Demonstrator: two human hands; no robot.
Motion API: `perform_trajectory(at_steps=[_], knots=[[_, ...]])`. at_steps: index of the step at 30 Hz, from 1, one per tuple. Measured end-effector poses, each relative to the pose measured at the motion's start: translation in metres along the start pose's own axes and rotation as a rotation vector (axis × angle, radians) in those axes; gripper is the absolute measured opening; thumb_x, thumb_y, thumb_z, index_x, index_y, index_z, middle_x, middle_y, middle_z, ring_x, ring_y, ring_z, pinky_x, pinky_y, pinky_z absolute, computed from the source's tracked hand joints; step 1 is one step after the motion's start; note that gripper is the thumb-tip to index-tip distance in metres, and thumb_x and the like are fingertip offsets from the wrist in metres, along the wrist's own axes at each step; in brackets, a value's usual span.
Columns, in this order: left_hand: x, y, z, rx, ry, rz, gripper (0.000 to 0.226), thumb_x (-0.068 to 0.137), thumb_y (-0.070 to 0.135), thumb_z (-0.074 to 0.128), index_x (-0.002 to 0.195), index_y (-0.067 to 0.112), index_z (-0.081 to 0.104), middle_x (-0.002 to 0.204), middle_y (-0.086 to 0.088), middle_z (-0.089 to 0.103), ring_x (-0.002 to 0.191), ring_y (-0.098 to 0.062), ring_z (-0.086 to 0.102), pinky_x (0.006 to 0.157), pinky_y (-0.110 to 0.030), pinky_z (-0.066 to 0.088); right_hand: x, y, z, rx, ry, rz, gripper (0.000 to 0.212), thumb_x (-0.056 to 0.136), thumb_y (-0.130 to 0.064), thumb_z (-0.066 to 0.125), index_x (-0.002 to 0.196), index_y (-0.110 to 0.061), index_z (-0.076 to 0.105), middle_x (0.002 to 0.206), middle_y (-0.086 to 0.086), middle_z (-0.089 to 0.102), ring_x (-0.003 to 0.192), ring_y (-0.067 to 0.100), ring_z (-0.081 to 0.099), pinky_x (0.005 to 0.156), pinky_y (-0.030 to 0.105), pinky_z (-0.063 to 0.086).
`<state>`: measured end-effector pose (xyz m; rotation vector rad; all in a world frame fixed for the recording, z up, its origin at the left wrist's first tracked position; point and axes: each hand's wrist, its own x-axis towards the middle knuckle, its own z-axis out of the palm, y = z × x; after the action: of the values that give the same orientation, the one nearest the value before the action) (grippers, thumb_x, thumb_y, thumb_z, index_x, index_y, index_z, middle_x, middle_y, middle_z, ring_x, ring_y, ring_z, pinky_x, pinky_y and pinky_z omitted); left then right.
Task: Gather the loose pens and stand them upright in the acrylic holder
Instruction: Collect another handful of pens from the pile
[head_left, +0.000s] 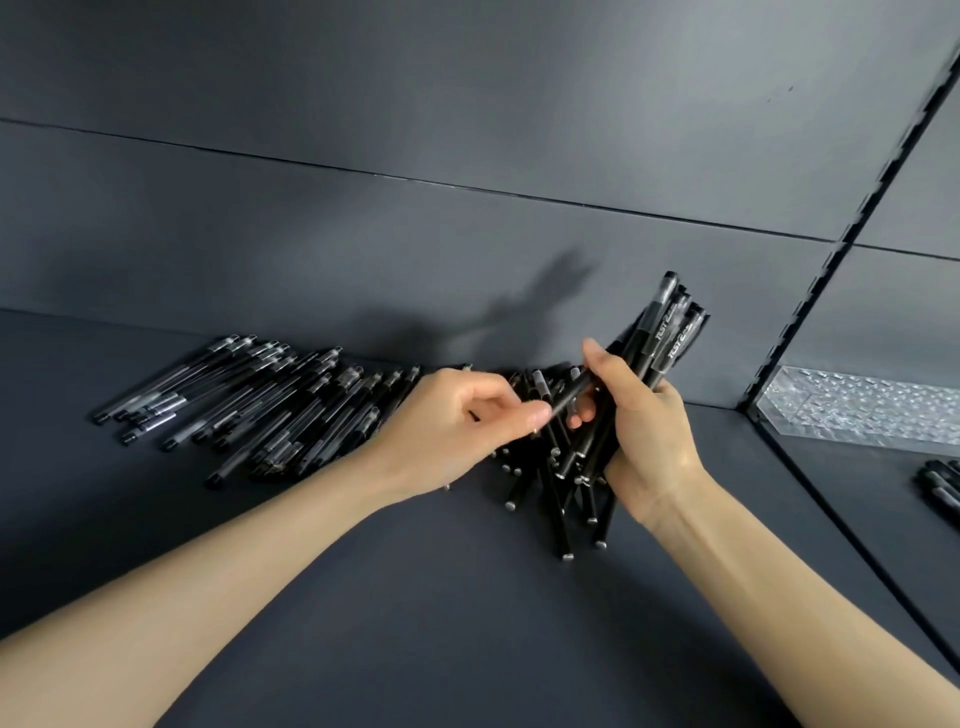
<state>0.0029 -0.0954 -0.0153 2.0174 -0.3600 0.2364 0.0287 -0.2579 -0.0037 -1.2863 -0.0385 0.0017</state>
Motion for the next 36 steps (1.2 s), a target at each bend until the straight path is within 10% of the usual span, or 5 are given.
perform_trajectory(at_steps=[8,18,26,30,36], knots=[[0.01,-0.022,-0.006,0.912,-0.048,-0.169,0.045,0.091,0.054,0.048,0.104,0.013,0.062,0.115,-0.007,0.054,0.115,-0.026,0.046,0.095,-0.031,0.035,-0.001,0.002,-0.001,0.049,-0.075,0.024,0.008,0.09,-0.01,0.06,0.082,-0.007,0.06,0.065,0.006,0.062,0.054,0.017,0.059,0.053,0.027,0.05],[0.024,-0.022,-0.007,0.705,-0.121,-0.409,0.029,0.085,0.053,0.06,0.07,0.028,0.053,0.124,-0.014,0.057,0.122,-0.032,0.045,0.099,-0.04,0.039,-0.004,0.002,0.002,-0.052,-0.118,-0.052,0.016,0.089,-0.013,0.062,0.074,-0.011,0.056,0.057,0.002,0.047,0.049,0.016,0.044,0.05,0.025,0.044],[0.013,-0.007,-0.014,0.497,0.192,-0.184,0.027,0.096,0.037,0.048,0.086,0.013,0.053,0.071,0.002,0.058,0.068,-0.016,0.053,0.061,-0.027,0.035,-0.007,0.004,0.006,0.015,-0.16,0.001,0.021,0.087,-0.018,0.066,0.071,-0.012,0.054,0.058,0.002,0.048,0.048,0.014,0.045,0.051,0.027,0.044],[0.001,0.012,-0.001,0.013,-0.004,-0.031,0.018,0.093,0.027,0.056,0.084,0.011,0.054,0.056,0.005,0.059,0.049,-0.002,0.047,0.054,-0.015,0.039,-0.007,0.001,0.008,0.019,-0.116,-0.037,0.025,0.086,-0.023,0.067,0.068,-0.012,0.053,0.06,0.002,0.048,0.05,0.014,0.043,0.051,0.026,0.044],[0.001,-0.002,0.004,0.025,-0.172,0.077,0.016,0.093,0.025,0.057,0.083,0.016,0.066,0.076,0.007,0.067,0.068,0.0,0.056,0.066,-0.014,0.041,-0.007,-0.008,-0.002,-0.057,-0.022,0.009,0.024,0.084,-0.02,0.067,0.068,-0.016,0.05,0.054,0.001,0.044,0.046,0.015,0.045,0.044,0.025,0.043]])
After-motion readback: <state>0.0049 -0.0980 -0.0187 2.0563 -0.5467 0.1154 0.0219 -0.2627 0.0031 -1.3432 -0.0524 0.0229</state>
